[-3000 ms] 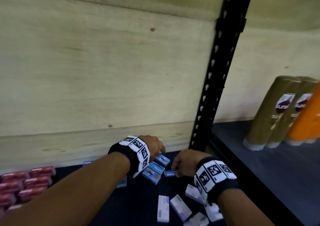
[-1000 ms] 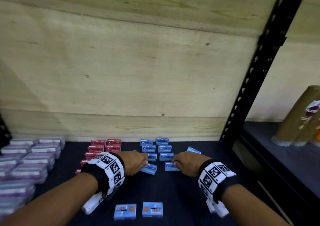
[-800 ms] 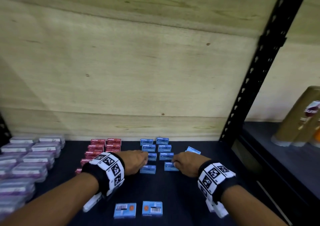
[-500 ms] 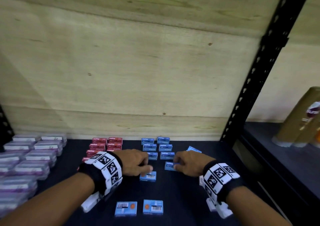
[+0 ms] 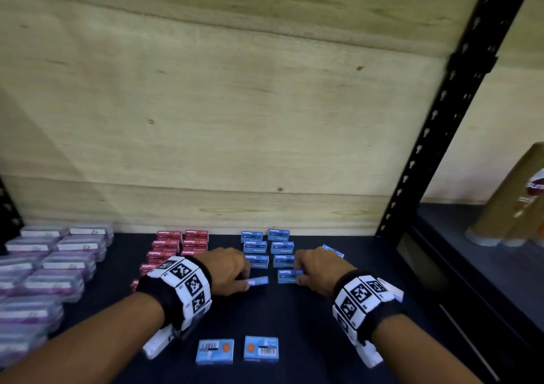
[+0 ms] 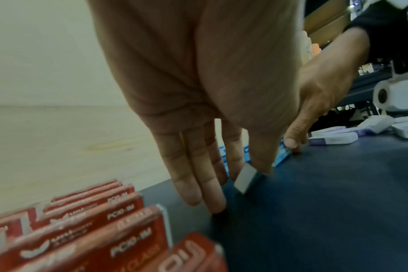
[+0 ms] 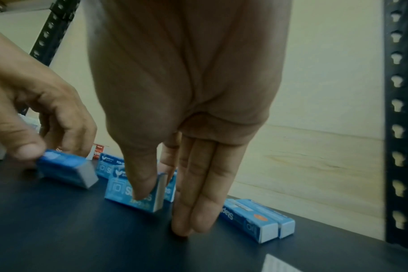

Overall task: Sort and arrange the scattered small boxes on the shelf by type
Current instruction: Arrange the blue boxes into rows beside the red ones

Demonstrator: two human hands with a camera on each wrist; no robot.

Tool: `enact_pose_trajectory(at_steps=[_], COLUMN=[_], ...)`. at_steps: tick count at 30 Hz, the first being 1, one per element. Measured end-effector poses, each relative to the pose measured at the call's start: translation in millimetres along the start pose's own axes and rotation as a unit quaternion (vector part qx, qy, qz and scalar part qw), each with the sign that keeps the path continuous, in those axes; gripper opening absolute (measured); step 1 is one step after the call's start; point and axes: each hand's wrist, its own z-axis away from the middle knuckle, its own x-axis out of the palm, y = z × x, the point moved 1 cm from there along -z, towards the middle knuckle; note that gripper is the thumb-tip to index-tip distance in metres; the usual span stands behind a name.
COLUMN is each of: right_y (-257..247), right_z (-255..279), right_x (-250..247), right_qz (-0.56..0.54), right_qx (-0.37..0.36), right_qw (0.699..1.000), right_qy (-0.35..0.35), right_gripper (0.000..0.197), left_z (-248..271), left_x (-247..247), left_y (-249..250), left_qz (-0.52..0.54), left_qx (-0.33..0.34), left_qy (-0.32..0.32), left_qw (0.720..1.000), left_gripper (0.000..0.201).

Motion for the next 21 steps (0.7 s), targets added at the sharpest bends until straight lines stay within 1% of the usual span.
enact_pose_trajectory(at_steps=[3,10,15,19,21], right_y=[-1.8,-5.0,-8.6,-10.3,-11.4], right_z=[-4.2,-4.3,-4.0,-2.9,-2.9], right_x=[1.4,-1.4,-2.7,-4.6,-5.5], right_qz=[-0.002,-0.022,-0.018,-0.019,-0.018], right_qx=[0.001,0.006,0.016,0.022,0.025], right_qw=[1.0,1.0,1.0,1.0,1.0], right_qy=[0.012,0.013,0.014,0.009,0.005], right_gripper=[0.017,0.019,0.017,0.017,0.017], left_z=[-0.6,0.1,-0.9,-1.7,-1.9], left_x=[-1.0,0.5,-2.1,-5.5,-6.8], left_y=[-2.5,-2.1,0.2,2.9,4.2], left_qz=[-0.003,-0.017,-0.02,-0.032,-0.029], left_qx=[-0.014,-0.04,-0.048,-0.05,-0.052], left_qy=[0.025,0.045,0.023,0.002,-0.006], left_qw=[1.0,0.998,0.998,0.998,0.998], left_gripper=[0.027,0.031,0.031,0.036,0.033])
